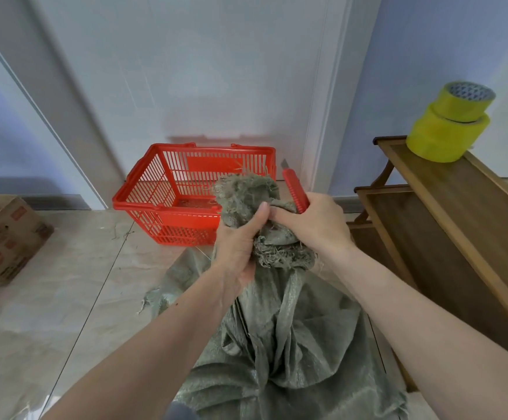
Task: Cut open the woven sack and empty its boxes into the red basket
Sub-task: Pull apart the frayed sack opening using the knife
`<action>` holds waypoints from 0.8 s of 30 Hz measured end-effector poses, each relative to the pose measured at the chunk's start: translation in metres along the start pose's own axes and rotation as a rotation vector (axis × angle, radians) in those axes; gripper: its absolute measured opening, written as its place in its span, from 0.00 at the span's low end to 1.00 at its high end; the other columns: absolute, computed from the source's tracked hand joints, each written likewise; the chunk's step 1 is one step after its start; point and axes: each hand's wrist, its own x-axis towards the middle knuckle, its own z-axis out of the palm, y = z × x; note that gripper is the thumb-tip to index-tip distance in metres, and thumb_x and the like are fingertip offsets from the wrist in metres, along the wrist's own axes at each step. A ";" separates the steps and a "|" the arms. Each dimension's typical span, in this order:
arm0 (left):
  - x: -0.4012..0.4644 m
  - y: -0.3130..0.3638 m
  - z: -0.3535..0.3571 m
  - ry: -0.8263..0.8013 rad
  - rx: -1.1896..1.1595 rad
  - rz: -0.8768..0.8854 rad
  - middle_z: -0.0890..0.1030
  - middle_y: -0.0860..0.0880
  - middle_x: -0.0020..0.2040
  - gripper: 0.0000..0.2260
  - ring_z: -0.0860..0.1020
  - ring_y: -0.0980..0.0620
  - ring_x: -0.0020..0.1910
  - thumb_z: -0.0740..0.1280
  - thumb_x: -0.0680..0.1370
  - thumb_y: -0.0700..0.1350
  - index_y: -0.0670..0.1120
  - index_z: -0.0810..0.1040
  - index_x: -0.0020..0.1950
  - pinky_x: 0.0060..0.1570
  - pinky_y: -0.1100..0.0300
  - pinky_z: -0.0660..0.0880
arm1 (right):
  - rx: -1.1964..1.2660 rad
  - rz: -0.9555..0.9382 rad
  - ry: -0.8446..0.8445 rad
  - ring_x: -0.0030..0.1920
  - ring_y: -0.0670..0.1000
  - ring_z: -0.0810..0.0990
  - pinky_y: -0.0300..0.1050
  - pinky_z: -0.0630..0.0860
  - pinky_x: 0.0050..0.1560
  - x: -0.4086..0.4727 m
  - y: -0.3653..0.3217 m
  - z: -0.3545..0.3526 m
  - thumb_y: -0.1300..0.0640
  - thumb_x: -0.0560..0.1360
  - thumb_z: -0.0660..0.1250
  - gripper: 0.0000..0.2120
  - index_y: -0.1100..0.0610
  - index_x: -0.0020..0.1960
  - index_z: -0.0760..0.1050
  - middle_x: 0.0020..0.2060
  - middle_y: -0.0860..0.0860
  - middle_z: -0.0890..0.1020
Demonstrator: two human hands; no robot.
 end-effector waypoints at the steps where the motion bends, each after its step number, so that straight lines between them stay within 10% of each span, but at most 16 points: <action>1: 0.001 0.000 0.000 0.048 -0.001 -0.006 0.83 0.36 0.58 0.22 0.84 0.38 0.53 0.74 0.74 0.47 0.38 0.78 0.64 0.52 0.37 0.81 | 0.007 0.010 0.009 0.27 0.51 0.71 0.45 0.68 0.32 0.001 0.003 0.001 0.40 0.71 0.73 0.24 0.54 0.31 0.65 0.25 0.49 0.71; 12: 0.006 0.013 -0.019 -0.027 0.207 0.016 0.86 0.42 0.53 0.10 0.84 0.42 0.54 0.70 0.77 0.47 0.43 0.82 0.55 0.58 0.42 0.78 | 0.046 0.008 0.143 0.29 0.48 0.70 0.44 0.66 0.32 0.004 0.034 -0.013 0.48 0.77 0.70 0.19 0.53 0.32 0.68 0.27 0.48 0.72; 17: 0.013 0.026 -0.028 -0.240 0.423 0.061 0.83 0.40 0.56 0.33 0.83 0.42 0.55 0.77 0.62 0.30 0.40 0.73 0.66 0.54 0.49 0.81 | 0.133 0.064 0.182 0.34 0.52 0.74 0.46 0.71 0.38 0.015 0.034 -0.024 0.48 0.76 0.71 0.16 0.55 0.36 0.72 0.31 0.50 0.75; 24: 0.016 0.038 -0.030 -0.295 0.043 0.073 0.78 0.34 0.62 0.39 0.81 0.41 0.52 0.63 0.69 0.20 0.58 0.72 0.68 0.44 0.54 0.82 | 0.133 -0.110 0.166 0.42 0.42 0.73 0.36 0.69 0.42 0.007 0.010 -0.038 0.40 0.64 0.78 0.26 0.51 0.55 0.75 0.45 0.44 0.76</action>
